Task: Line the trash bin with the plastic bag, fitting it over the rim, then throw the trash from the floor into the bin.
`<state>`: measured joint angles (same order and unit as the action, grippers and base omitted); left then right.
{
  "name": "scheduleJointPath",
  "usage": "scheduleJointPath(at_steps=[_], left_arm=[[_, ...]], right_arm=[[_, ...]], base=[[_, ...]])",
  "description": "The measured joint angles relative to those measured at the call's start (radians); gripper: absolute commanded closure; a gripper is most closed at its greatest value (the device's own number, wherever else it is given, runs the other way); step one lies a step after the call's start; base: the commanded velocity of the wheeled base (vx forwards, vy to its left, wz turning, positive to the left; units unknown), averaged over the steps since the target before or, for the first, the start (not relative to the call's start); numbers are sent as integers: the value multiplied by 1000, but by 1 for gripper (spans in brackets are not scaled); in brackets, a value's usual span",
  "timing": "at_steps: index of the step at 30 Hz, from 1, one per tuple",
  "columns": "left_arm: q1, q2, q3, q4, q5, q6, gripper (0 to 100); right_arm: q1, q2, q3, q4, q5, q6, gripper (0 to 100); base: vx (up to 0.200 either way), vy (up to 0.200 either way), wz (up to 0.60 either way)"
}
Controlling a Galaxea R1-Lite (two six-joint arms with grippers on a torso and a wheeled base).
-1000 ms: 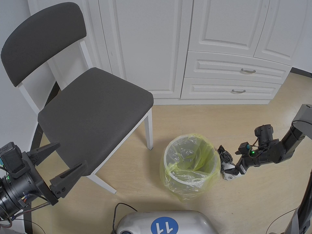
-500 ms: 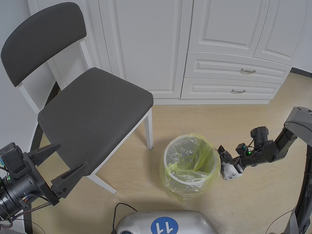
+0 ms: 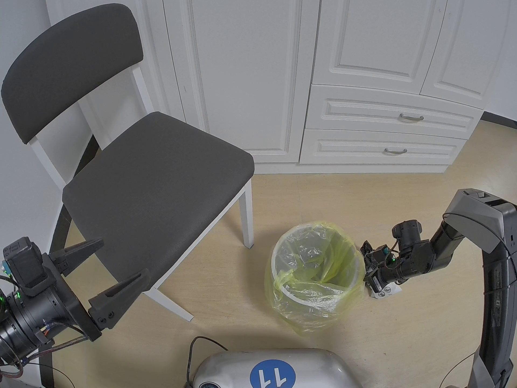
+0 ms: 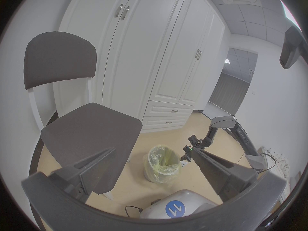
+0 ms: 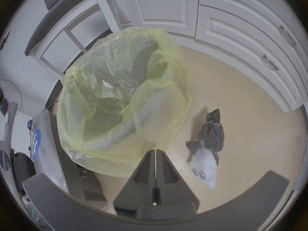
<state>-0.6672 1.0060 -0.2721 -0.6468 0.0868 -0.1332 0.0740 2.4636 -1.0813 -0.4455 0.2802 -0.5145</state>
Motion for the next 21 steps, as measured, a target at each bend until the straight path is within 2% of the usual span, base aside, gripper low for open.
scheduleJointPath(at_steps=[8,12,21], left_arm=[[1,4,-1,0,0,0,0],[1,5,-1,0,0,0,0],[2,6,-1,0,0,-1,0]], right_arm=[[-7,43,-77,25,11,118,100],[-9,56,-103,27,53,152,100],[-10,74,-137,24,59,241,100]], base=[[0,0,0],[0,0,0],[0,0,0]])
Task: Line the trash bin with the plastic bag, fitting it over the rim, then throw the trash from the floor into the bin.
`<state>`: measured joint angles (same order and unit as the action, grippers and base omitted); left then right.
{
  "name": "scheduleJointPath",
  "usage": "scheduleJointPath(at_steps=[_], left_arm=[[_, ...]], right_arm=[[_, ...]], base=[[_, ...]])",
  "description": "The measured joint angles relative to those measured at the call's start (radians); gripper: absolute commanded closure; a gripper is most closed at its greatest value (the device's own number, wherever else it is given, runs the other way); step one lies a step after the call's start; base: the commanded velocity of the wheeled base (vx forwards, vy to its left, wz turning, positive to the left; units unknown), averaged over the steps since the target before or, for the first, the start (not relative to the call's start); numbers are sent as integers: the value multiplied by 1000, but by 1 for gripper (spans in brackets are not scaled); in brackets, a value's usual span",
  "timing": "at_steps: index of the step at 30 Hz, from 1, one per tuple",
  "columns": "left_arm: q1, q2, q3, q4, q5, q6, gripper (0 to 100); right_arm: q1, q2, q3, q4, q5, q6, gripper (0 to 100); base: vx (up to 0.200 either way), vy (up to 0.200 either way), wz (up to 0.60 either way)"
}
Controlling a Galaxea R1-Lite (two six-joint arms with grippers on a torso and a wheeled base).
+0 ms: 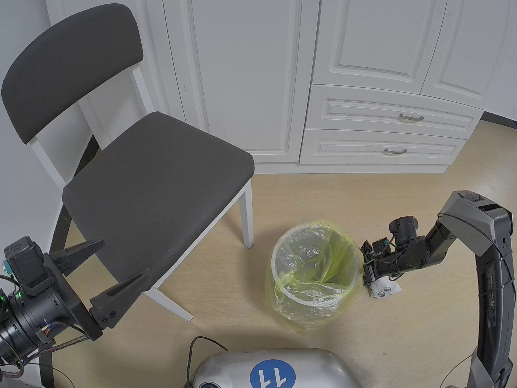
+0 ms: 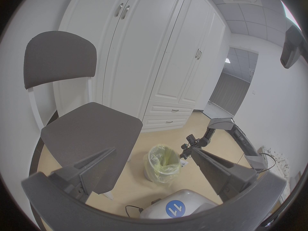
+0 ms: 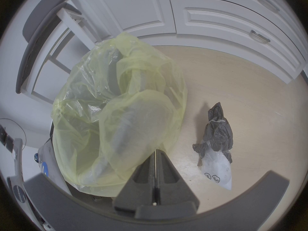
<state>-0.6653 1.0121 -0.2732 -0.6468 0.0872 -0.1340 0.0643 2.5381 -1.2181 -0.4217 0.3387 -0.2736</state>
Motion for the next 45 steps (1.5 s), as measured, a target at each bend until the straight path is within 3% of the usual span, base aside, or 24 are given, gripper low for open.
scheduleJointPath(at_steps=[9,20,25,26,41,45], left_arm=[[3,0,3,0,0,-1,0],[-1,1,10,0,0,-3,0],[-1,4,11,0,0,-4,0],[-1,4,11,0,0,-5,0],[5,19,10,0,0,-4,0],[5,22,8,0,0,-4,0]], right_arm=[[-23,-36,57,8,15,-33,100],[-135,-217,204,87,129,-161,100],[-180,-309,260,96,157,-177,100],[-185,-324,270,97,159,-179,0],[-259,-493,342,76,166,-235,0],[-267,-535,363,67,164,-216,0]], base=[[0,0,0],[0,0,0],[0,0,0],[0,0,0],[0,0,0],[0,0,0]])
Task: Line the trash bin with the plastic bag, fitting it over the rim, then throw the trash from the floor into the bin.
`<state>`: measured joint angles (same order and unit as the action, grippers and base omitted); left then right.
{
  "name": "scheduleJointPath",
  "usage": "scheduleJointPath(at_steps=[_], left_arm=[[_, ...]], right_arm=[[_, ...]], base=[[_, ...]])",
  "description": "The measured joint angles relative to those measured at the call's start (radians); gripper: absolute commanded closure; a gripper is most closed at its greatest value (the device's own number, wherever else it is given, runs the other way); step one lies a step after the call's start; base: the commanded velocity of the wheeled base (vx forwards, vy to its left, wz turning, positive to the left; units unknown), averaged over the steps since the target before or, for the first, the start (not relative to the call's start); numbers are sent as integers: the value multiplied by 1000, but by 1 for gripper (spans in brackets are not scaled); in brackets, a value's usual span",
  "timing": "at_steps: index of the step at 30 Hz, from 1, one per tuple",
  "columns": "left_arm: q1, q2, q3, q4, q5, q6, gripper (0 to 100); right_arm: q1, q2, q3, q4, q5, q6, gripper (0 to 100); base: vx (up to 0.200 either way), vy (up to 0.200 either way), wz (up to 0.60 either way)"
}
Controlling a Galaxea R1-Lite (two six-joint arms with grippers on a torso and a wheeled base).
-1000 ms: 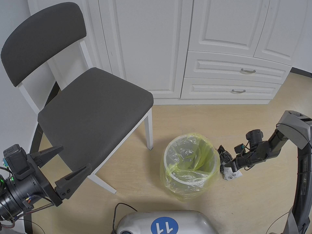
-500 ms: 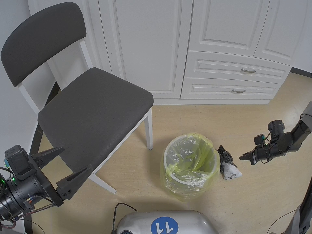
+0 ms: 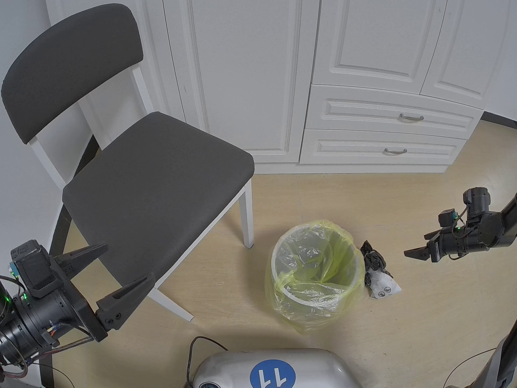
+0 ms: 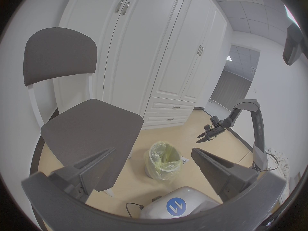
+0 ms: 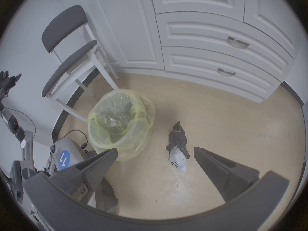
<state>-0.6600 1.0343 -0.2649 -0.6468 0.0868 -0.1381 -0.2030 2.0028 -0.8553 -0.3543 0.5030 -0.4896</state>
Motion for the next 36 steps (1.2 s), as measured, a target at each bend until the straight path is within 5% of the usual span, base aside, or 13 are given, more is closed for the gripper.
scheduleJointPath(at_steps=[8,21,36], left_arm=[[0,10,-4,0,2,-2,0],[0,24,-13,0,3,-12,0],[3,36,-26,1,3,-18,0]], right_arm=[[2,-156,64,-12,0,181,0],[16,-236,136,5,-18,361,0],[78,-59,-111,311,-223,521,0]], base=[[0,0,0],[0,0,0],[0,0,0]])
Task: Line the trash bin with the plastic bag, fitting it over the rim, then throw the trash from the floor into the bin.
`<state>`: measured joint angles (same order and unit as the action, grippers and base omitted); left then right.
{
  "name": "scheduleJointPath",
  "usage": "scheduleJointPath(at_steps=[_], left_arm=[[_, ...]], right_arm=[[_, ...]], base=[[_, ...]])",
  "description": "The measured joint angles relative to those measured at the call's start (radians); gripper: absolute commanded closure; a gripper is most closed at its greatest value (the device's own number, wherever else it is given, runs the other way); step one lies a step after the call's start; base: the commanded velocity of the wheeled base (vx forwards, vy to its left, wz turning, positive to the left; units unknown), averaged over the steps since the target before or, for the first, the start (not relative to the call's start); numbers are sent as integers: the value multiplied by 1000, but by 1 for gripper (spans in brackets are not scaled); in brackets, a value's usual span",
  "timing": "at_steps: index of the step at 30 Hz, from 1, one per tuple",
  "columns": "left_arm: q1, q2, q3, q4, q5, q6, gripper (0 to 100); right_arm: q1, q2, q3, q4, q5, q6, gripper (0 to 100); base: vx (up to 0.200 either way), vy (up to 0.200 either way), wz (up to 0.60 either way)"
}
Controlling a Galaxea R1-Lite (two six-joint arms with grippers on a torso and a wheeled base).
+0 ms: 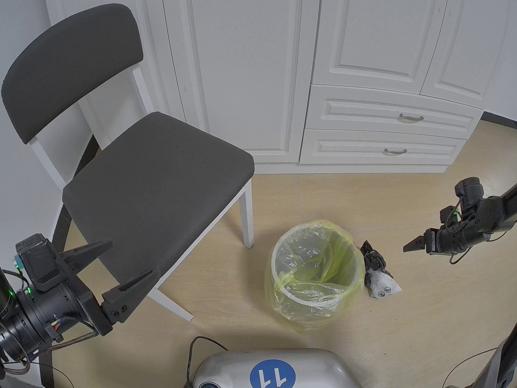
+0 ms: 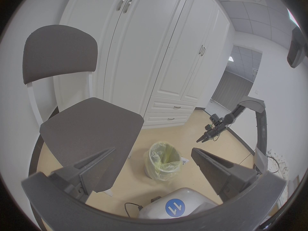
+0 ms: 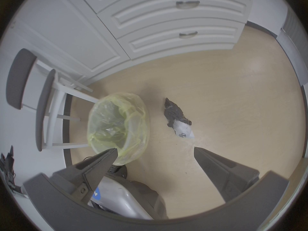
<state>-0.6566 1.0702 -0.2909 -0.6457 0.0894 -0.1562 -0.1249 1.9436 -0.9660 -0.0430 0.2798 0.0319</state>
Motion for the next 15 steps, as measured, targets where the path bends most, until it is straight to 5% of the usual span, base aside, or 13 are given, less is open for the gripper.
scheduleJointPath(at_steps=[15], left_arm=[[16,9,1,-1,-1,0,0]], right_arm=[[14,484,-414,-59,-89,32,0]], base=[[0,0,0]])
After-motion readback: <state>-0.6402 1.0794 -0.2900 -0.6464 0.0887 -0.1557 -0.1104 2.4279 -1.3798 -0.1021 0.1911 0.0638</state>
